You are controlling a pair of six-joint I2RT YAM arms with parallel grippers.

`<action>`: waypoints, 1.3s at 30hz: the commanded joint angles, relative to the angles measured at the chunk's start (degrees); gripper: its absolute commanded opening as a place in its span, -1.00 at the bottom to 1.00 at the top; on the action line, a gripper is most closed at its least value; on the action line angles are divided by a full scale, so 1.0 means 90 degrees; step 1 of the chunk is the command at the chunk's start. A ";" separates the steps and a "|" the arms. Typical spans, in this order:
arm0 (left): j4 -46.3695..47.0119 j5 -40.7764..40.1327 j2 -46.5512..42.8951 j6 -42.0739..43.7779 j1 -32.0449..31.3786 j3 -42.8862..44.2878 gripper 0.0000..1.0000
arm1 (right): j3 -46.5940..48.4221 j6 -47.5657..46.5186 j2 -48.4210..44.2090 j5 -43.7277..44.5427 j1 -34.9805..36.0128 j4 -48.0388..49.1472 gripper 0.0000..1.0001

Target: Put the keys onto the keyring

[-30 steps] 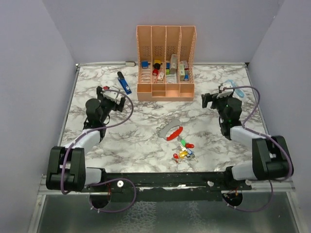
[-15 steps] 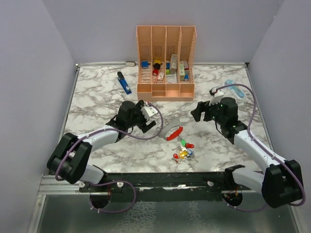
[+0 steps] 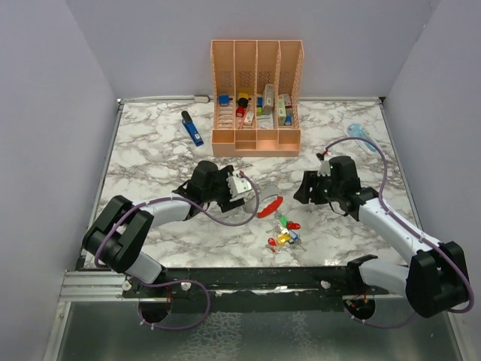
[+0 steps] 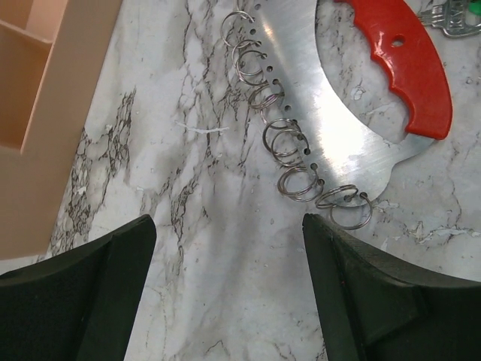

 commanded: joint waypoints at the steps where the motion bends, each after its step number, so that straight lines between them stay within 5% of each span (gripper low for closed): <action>1: -0.0246 0.0896 0.0073 0.0585 -0.0042 0.0214 0.63 | -0.0015 0.0287 0.0008 -0.0129 0.0159 -0.0214 0.11; 9: -0.0950 0.2002 0.0325 0.1136 -0.0052 0.0569 0.60 | 0.0000 0.0275 -0.0040 -0.0041 0.0229 -0.0221 -0.11; 18: -0.1519 0.2288 0.0542 0.1716 -0.0074 0.0827 0.46 | 0.0043 0.0336 0.0017 -0.0133 0.0240 -0.0392 -0.25; 25: -0.1910 0.2312 0.0760 0.2040 -0.0072 0.1070 0.08 | 0.0191 0.0348 0.0147 -0.0295 0.0419 -0.0785 -0.39; 34: -0.2490 0.2421 0.1001 0.2304 -0.0081 0.1447 -0.41 | 0.0344 0.0753 0.0417 -0.0097 0.1052 -0.1290 -0.30; 39: -0.2763 0.2422 0.1113 0.2438 -0.0083 0.1609 -0.95 | 0.0431 0.0914 0.0501 0.0076 0.1269 -0.1180 -0.30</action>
